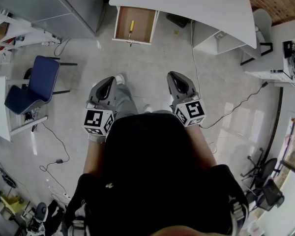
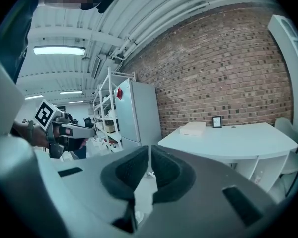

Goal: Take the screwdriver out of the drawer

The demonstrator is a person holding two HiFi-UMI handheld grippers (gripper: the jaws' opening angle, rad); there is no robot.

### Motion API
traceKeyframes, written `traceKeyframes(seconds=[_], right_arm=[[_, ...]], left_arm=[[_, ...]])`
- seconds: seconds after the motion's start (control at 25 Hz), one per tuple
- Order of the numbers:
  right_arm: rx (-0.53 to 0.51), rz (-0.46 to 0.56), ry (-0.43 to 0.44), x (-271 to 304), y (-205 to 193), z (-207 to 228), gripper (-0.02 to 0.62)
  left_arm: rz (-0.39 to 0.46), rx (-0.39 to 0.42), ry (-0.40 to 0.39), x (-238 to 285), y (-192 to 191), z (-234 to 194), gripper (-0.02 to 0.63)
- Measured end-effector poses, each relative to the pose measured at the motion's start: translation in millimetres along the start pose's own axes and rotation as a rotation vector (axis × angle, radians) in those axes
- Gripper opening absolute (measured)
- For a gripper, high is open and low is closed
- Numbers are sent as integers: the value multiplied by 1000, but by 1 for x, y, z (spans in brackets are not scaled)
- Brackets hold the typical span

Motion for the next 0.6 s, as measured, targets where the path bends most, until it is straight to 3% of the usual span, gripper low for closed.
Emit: traceKeyframes(seconds=[0.6], right_arm=[[-8, -65, -110, 197, 50, -1, 15]], left_arm=[[-50, -34, -146, 107, 40, -193, 3]])
Point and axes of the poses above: the fingertips, and each gripper's own axes: x forward along the fingers, z to its right, y out of its top, the point moved 4 cm from there along -x, backward along the fingers, and after that the axes turned 8 degrees about -y, right-handed, at the moved point
